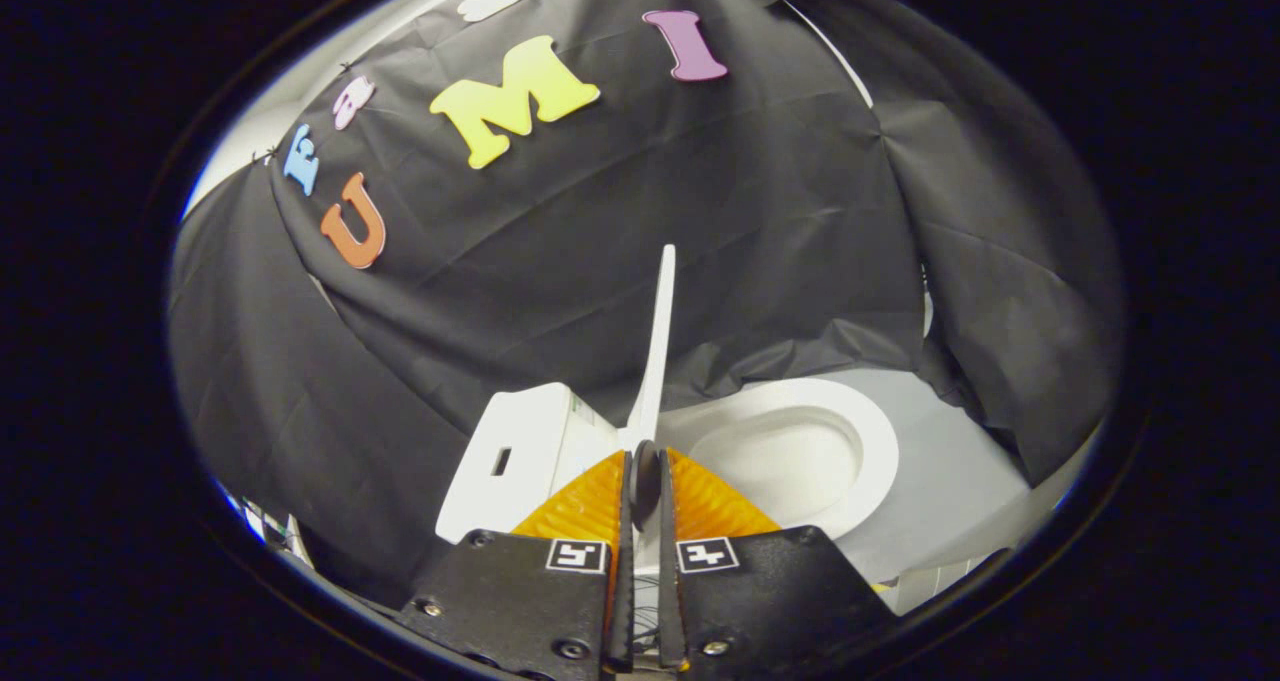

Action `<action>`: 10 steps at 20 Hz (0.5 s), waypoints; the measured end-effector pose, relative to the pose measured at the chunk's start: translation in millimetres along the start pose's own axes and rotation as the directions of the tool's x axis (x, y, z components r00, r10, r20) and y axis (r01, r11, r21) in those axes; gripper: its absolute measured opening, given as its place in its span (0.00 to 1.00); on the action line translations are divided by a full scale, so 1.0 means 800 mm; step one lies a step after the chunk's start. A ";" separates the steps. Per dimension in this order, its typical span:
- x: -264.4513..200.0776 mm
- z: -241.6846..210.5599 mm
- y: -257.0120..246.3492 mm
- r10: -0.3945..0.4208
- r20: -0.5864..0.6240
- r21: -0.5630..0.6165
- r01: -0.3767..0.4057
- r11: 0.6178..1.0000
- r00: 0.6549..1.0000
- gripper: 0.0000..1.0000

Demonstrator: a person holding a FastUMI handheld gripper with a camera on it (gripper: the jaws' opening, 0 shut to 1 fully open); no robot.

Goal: Open the toilet lid.

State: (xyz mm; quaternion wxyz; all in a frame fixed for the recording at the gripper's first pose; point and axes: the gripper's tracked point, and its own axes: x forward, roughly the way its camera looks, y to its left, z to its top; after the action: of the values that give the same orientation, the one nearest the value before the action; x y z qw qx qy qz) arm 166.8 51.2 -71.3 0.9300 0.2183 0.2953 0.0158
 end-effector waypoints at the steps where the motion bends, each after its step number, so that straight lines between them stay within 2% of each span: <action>1: 0.001 -0.001 0.000 -0.004 0.002 -0.018 0.004 1.000 1.000 0.13; 10: 0.007 0.002 0.012 -0.019 0.021 -0.104 0.021 0.994 1.000 0.13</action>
State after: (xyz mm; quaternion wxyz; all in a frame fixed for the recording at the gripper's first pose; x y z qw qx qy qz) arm 173.1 59.9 -68.9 0.9431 0.1666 0.2871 0.0197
